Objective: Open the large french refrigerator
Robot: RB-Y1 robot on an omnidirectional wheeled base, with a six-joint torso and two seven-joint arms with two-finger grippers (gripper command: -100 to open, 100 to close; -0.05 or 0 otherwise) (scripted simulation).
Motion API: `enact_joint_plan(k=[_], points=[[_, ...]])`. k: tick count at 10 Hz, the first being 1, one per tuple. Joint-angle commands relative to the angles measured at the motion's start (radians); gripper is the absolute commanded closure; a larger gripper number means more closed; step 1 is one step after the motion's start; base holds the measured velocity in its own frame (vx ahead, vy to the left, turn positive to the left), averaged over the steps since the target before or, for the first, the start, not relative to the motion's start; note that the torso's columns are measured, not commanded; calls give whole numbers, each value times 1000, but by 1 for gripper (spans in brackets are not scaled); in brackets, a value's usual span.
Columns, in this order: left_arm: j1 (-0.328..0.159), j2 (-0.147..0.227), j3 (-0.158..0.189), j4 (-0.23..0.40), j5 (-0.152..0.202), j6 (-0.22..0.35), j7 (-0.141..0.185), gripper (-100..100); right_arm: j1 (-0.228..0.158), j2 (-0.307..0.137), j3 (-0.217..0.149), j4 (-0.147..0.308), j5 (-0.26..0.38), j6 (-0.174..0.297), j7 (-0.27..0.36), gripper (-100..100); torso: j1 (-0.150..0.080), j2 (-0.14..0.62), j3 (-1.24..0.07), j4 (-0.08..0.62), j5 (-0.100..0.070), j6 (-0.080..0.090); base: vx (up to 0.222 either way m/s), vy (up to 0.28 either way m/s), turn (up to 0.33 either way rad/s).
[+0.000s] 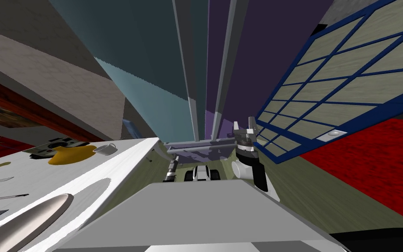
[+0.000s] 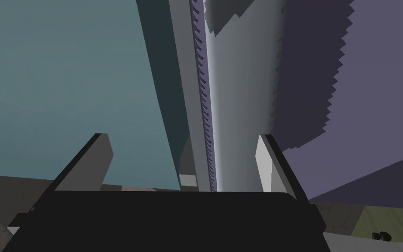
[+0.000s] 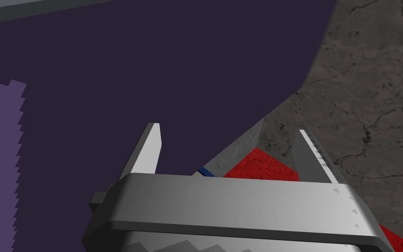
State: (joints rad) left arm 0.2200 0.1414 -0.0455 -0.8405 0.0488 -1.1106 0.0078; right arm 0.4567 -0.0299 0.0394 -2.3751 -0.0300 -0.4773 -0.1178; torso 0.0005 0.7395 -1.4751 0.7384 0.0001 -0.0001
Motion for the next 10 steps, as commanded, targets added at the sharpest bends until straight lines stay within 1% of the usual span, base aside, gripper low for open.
enact_joint_plan(k=[1,2,3,4,5,6,7,8,9,10], points=[[-8,-13,-2,67,-1,-29,-6,-100,0,0,0,0,0,0,0,0,-1,-2,-1,0,0,0,84,-14,7],[-15,-22,-3,109,-1,-48,-9,-100,0,0,0,0,0,0,0,0,-1,-1,-1,0,0,0,75,-10,9],[-15,-22,-3,109,-1,-48,-9,-100,0,0,0,0,0,0,0,0,0,-1,-1,0,0,0,54,-8,6],[-22,-31,-3,145,-1,-65,-11,-100,0,0,0,0,0,0,0,0,0,0,0,0,0,0,49,-12,7],[-22,-31,-3,147,-1,-65,-11,-100,0,0,0,0,0,0,0,0,-1,0,0,0,0,0,42,-9,5],[-28,-43,-4,182,-1,-81,-12,-100,0,0,0,0,0,0,0,0,0,-1,0,0,0,0,55,-6,8],[-28,-43,-4,182,-1,-81,-12,-100,0,0,0,0,0,0,0,0,0,-2,-1,0,0,0,44,-5,6],[-33,-56,-4,212,-1,-95,-14,-100,0,0,0,0,0,0,0,0,0,-1,-1,0,0,0,43,-2,7],[-33,-56,-4,212,-1,-95,-14,-100,0,0,0,0,0,0,0,0,0,-1,-1,0,0,0,39,-3,5],[-38,-71,-5,238,-1,-108,-15,-100,0,0,0,0,0,0,0,0,0,-1,-1,0,0,0,47,-8,5]])
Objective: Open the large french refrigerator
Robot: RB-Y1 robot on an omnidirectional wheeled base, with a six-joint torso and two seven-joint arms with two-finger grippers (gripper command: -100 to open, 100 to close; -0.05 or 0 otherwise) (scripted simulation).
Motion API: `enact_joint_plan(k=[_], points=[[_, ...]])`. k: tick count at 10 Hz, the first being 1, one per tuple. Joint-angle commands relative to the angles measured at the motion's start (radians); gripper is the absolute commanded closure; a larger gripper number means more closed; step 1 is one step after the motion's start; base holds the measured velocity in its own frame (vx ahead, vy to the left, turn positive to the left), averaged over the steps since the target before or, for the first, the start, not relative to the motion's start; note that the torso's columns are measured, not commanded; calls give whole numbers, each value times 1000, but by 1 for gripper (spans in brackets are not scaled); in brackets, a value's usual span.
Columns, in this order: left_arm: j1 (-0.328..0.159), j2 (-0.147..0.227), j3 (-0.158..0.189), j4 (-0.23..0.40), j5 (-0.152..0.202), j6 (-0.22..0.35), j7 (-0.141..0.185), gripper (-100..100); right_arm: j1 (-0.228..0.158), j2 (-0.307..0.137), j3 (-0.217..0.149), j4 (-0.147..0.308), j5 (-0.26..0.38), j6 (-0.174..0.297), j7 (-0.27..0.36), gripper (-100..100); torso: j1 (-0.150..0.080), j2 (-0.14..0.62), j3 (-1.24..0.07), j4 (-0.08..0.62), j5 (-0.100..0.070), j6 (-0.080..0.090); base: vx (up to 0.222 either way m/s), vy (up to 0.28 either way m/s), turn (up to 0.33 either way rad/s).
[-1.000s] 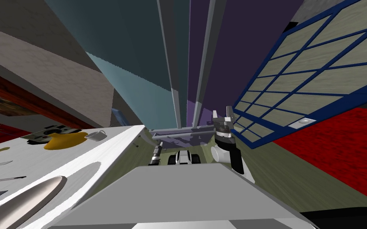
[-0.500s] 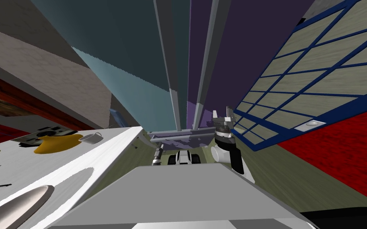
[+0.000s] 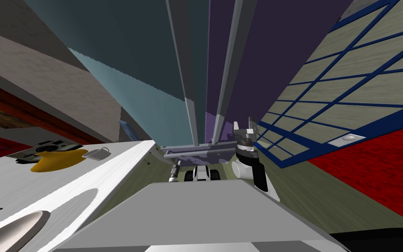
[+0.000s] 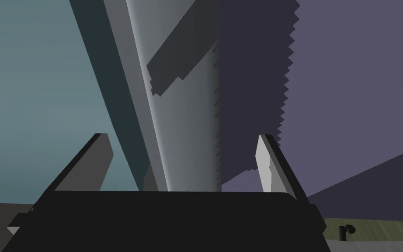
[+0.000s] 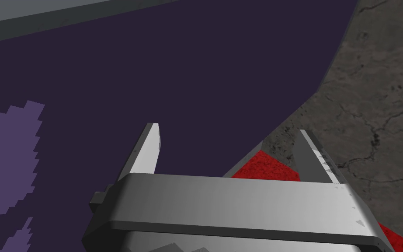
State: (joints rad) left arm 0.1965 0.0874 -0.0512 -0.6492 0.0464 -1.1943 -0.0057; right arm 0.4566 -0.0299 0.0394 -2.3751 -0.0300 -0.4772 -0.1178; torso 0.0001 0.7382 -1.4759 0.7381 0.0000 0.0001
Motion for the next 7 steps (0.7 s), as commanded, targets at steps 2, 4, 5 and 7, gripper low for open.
enact_joint_plan(k=[2,4,5,7], points=[[-21,-51,0,83,1,-42,-4,-100,0,0,0,0,0,0,0,0,-1,-2,-1,0,0,0,68,-13,9],[-18,-57,0,80,1,-40,-4,-100,0,0,0,0,0,0,0,0,0,1,0,0,0,0,27,-6,2],[-39,-56,4,65,2,-5,-2,-100,0,0,0,0,0,0,0,0,1,2,1,1,0,0,-3,-8,22],[-55,-53,7,52,3,22,-1,-100,0,0,0,0,0,0,0,0,0,1,1,0,0,0,-10,-7,8]])
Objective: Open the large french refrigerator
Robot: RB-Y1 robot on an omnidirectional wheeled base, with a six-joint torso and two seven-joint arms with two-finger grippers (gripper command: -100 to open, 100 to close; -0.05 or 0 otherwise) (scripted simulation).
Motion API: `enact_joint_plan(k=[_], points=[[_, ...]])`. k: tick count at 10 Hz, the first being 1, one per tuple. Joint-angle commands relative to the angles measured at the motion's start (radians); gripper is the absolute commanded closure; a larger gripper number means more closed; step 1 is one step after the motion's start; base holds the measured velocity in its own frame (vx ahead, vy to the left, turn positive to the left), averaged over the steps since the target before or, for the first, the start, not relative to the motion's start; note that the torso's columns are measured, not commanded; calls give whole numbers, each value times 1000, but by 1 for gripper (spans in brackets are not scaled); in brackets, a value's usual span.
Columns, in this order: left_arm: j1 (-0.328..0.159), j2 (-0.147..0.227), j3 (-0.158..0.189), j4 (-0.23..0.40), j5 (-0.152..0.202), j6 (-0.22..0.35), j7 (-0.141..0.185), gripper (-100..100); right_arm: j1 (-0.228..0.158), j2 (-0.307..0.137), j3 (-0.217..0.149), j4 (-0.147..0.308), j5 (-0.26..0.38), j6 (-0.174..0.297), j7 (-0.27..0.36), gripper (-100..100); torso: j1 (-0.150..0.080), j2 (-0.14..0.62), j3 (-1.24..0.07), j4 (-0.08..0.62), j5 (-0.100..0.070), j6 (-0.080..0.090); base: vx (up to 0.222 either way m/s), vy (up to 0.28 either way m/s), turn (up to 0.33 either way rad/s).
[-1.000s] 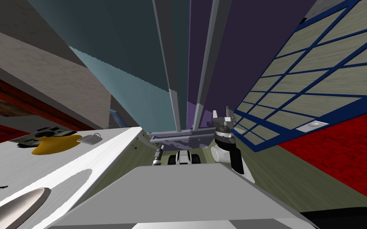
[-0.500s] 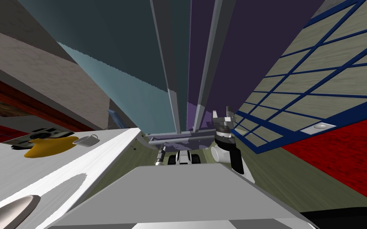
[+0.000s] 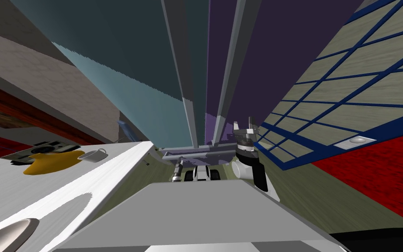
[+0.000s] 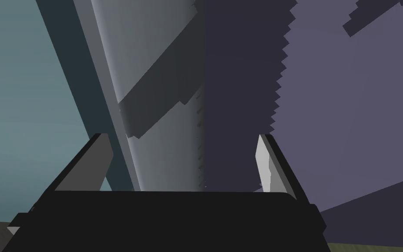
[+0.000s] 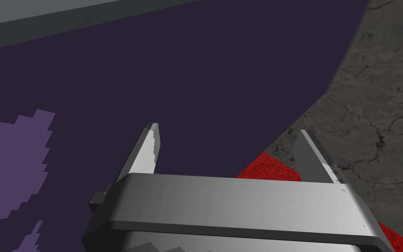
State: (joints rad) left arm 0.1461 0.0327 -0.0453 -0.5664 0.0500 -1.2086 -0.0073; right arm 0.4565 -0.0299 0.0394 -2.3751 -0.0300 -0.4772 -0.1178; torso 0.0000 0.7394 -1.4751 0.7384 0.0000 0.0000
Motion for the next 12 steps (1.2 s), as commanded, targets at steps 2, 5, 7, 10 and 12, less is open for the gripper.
enact_joint_plan(k=[2,5,7,10,12], points=[[-20,4,4,-43,0,64,1,-100,0,0,0,0,0,0,0,0,0,-1,-1,0,0,0,-11,-4,9],[6,0,-1,-22,-1,18,0,100,0,0,0,0,0,0,0,0,1,-3,-1,-3,2,0,8,7,-8],[17,-2,-3,-14,-2,0,-1,100,0,0,0,0,0,0,0,0,3,-7,-3,-6,4,1,2,1,-6],[-1,1,-1,-10,-1,-7,1,100,0,0,0,0,0,0,0,0,3,-7,-3,-5,3,1,-23,-2,4],[-10,3,0,-22,-2,21,3,100,0,0,0,0,0,0,0,0,3,1,1,-3,2,-1,-128,-1,21]])
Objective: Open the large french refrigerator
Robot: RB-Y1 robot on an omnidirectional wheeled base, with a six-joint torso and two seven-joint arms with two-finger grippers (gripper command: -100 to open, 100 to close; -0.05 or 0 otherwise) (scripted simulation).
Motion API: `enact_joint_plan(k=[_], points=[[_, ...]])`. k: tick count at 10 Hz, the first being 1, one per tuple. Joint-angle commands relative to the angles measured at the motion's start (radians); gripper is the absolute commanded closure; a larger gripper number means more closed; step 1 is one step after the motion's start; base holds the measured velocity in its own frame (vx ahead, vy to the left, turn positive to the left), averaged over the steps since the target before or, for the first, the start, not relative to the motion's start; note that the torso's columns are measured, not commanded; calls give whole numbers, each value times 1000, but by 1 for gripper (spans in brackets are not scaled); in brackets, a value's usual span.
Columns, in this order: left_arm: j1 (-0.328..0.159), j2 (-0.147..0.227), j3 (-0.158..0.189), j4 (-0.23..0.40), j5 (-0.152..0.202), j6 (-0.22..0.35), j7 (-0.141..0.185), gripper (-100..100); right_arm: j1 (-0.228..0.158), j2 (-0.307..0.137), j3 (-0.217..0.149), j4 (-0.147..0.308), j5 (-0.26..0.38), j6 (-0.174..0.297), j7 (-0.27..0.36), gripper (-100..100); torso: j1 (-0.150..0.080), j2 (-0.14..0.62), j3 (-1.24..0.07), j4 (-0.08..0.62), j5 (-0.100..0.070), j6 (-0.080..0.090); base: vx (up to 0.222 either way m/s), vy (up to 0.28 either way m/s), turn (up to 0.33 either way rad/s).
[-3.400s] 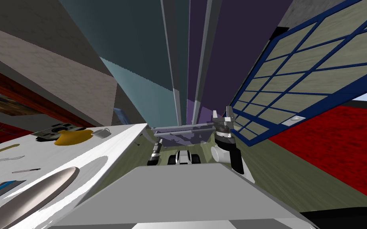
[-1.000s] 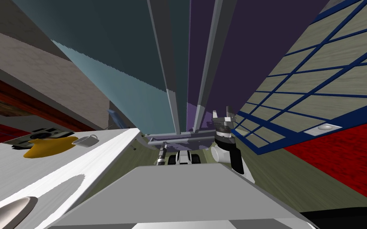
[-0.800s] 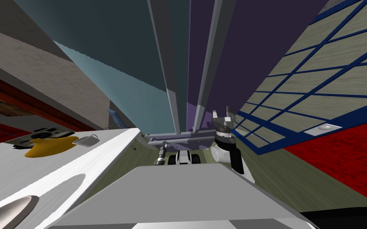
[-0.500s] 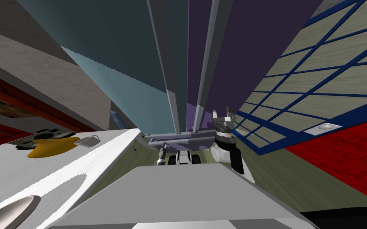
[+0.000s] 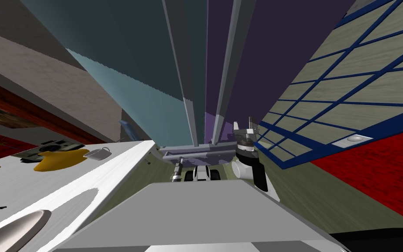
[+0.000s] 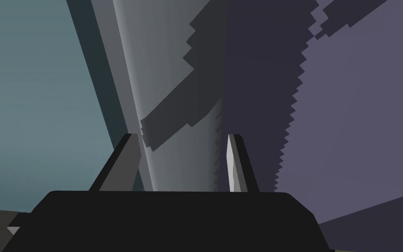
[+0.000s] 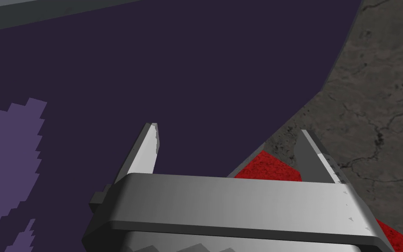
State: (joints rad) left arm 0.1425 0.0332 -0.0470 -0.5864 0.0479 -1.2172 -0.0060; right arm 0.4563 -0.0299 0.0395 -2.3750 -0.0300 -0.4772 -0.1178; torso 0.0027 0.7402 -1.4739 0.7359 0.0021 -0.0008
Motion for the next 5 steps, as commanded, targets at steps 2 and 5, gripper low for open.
enact_joint_plan(k=[2,5], points=[[-15,6,2,-13,-1,57,4,100,0,0,0,0,0,0,0,0,0,-3,-2,0,-1,0,-133,-15,24],[-29,10,3,-31,-3,99,7,100,0,0,0,0,0,0,0,0,-1,-7,-5,-1,-1,1,-112,-15,23]])
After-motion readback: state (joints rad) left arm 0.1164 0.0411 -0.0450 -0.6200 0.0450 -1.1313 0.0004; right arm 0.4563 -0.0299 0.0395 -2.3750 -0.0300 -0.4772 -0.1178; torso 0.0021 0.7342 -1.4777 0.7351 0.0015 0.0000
